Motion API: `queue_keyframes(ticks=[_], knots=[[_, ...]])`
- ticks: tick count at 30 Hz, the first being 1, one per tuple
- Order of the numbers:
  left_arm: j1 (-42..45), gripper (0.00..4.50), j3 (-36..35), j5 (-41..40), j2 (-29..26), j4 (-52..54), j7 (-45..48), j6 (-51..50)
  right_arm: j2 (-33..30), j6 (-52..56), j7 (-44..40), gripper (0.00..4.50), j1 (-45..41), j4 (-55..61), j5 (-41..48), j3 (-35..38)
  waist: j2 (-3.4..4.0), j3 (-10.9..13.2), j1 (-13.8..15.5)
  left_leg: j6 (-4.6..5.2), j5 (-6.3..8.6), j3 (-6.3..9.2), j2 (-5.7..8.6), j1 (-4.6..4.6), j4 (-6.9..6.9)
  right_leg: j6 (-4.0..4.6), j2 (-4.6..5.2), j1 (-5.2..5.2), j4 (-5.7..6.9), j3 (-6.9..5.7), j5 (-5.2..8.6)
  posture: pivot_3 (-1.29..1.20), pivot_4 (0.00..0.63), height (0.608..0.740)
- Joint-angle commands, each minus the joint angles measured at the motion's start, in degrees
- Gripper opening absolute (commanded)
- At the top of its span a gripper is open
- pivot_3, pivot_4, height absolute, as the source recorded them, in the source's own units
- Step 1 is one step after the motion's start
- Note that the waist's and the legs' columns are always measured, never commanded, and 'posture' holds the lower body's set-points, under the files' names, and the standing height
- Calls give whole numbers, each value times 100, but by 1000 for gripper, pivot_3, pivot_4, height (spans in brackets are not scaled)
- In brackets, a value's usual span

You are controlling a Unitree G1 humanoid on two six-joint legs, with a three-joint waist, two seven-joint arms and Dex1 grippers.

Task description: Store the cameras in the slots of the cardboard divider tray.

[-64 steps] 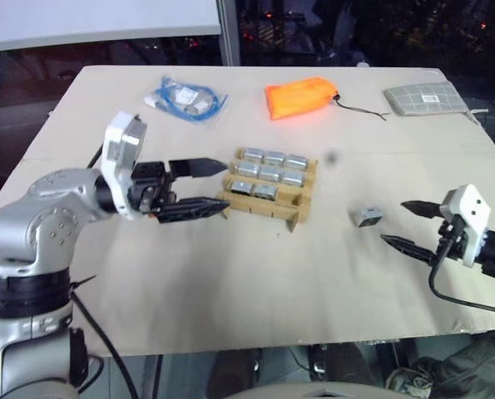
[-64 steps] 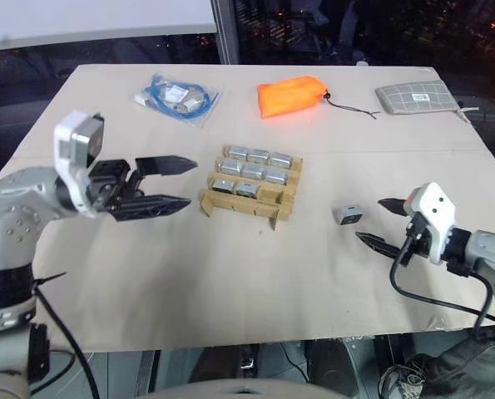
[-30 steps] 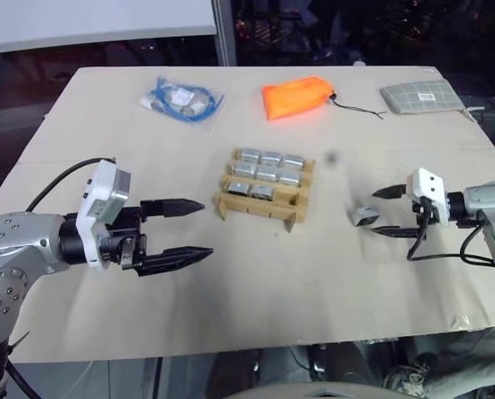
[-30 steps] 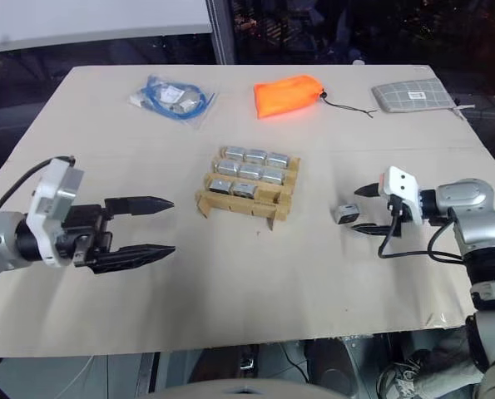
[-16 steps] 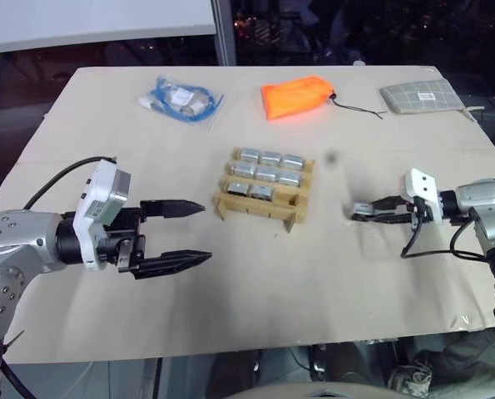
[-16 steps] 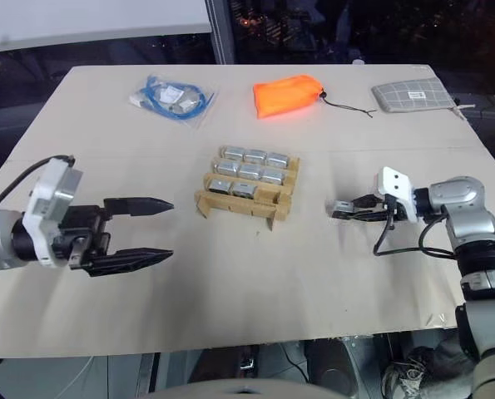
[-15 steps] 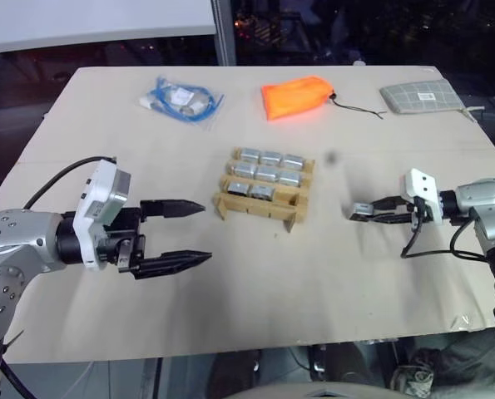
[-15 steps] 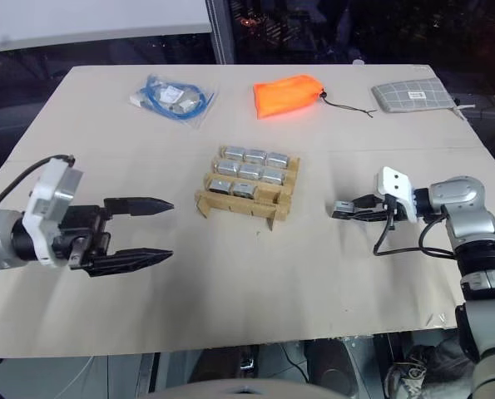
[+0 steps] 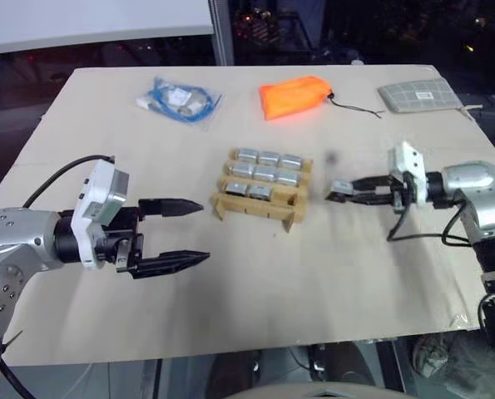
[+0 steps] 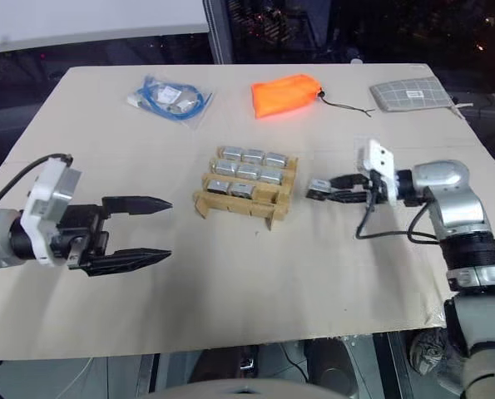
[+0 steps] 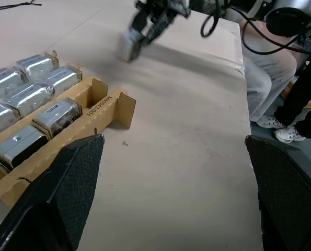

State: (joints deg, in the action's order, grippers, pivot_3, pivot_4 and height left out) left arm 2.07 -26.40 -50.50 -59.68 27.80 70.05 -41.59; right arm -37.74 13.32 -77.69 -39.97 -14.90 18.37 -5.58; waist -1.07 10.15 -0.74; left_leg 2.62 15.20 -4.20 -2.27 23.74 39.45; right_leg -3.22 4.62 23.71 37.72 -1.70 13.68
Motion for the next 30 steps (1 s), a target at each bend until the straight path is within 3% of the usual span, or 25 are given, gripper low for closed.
queue_keyframes(ticks=[1, 9, 16, 30], knots=[[1, 4500, -69, 92, -117, -48, 77, 141, 198, 760, 581, 542, -250, 838, 226, 110, 0, 0, 14, 0, 0, 0, 0, 1, 0, 0, 1, 0, 0, -1, 0, 0, 150, 740], [26, 4500, 0, 286, -111, -213, 209, 305, 803, 1217, 1424, 542, -677, 1199, -264, -451, 0, 0, 12, 0, 0, 0, 3, 5, -5, 0, 3, 3, -3, -6, 0, 0, 150, 740], [32, 4500, 34, 410, -130, -325, 325, 433, 747, 1128, 1435, 542, -540, 1116, -694, -903, 1, 0, 8, 1, 0, -1, 5, 7, -7, 0, 3, 5, -6, -5, 0, 0, 150, 740], [77, 4500, 157, 560, -185, -497, 480, 579, 944, 1030, 1586, 542, -362, 1046, -971, -1050, 1, 1, 4, 1, 1, -2, 4, 7, -9, 0, 2, 6, -8, -4, 0, 0, 150, 740]])
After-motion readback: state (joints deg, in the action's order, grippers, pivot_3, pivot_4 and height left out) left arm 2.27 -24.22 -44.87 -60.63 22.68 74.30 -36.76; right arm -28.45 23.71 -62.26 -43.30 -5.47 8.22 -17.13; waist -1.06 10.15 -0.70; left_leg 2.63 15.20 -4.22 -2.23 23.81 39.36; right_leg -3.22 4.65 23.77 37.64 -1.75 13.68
